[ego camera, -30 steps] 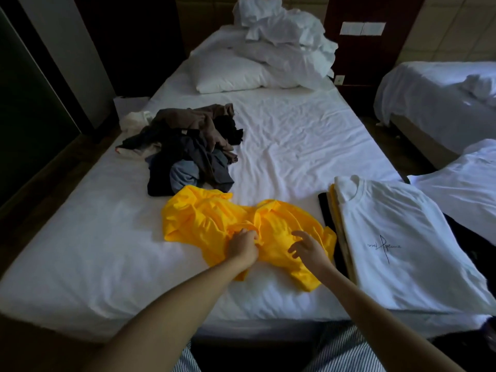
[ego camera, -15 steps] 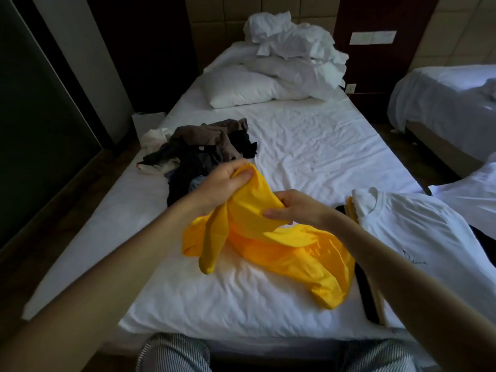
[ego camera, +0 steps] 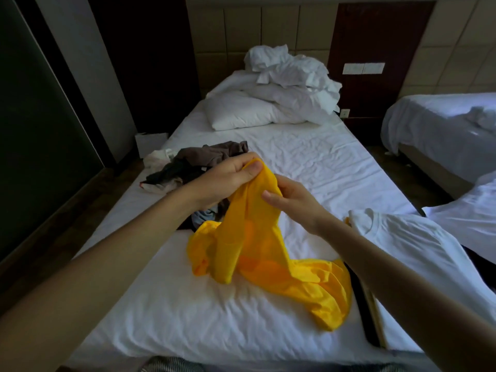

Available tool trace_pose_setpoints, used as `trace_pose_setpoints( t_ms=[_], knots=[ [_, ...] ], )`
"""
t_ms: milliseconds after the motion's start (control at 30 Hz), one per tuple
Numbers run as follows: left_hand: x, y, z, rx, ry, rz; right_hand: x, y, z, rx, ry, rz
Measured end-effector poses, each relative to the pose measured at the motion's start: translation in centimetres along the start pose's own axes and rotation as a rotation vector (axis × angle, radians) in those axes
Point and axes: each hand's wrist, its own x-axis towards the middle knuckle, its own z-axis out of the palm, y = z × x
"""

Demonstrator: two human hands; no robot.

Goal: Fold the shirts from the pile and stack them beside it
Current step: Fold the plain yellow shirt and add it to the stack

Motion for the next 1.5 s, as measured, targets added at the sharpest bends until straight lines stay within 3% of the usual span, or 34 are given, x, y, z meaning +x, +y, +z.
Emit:
trace_pose_setpoints(
  t_ms=[133,300,400,567,700,767,933,1100,1167,1233,1367,1433,1500],
  knots=[
    [0.4,-2.0,-0.3,0.208,0.032,-0.011,-0.1,0.3,-1.1,-0.191,0.251,-0.025],
    [-0.6,-10.1,4.1,0.214,-0.264,-0.251,-2.1,1.4,-3.5,0.061,0.527,0.076],
    [0.3,-15.5,8.2,0.426,-0.321,-0.283,-3.3,3.2,-5.8,-0.026,0.685,0.15],
    [1.2,-21.3,11.6,0.614,-0.375,-0.42,-6.7,9.9,-8.9,-0.451,0.468,0.542],
    [-0.4,-24.6,10.2,1.164,-0.42,-0.306,-8.6,14.2,-6.8,-0.637,0.218,0.598],
    [-1.6,-25.3,8.8,1.248,-0.425,-0.29,-8.8,15.1,-4.5,-0.669,0.14,0.578],
    [-2.6,-26.4,6.1,1.228,-0.207,-0.354,-7.6,16.8,1.2,-0.809,-0.154,0.44],
    [-2.3,-24.8,4.9,0.395,0.086,-0.335,-7.2,18.2,3.7,-0.953,-0.339,0.471],
    [-1.4,-22.8,4.4,0.323,0.159,-0.335,-7.0,18.6,3.9,-1.016,-0.288,0.516],
    [-0.5,-21.0,4.1,0.353,0.164,-0.315,-6.3,18.7,3.8,-1.0,-0.11,0.478],
    [0.6,-19.2,3.5,0.357,0.243,-0.28,-4.5,16.4,2.1,-0.677,0.3,0.405],
    [1.0,-18.5,2.9,0.397,0.243,-0.253,-4.0,14.6,-0.3,-0.555,0.359,0.358],
    [1.2,-17.7,2.0,0.631,0.094,-0.258,-4.0,12.8,-3.0,-0.57,0.291,0.304]
  ],
)
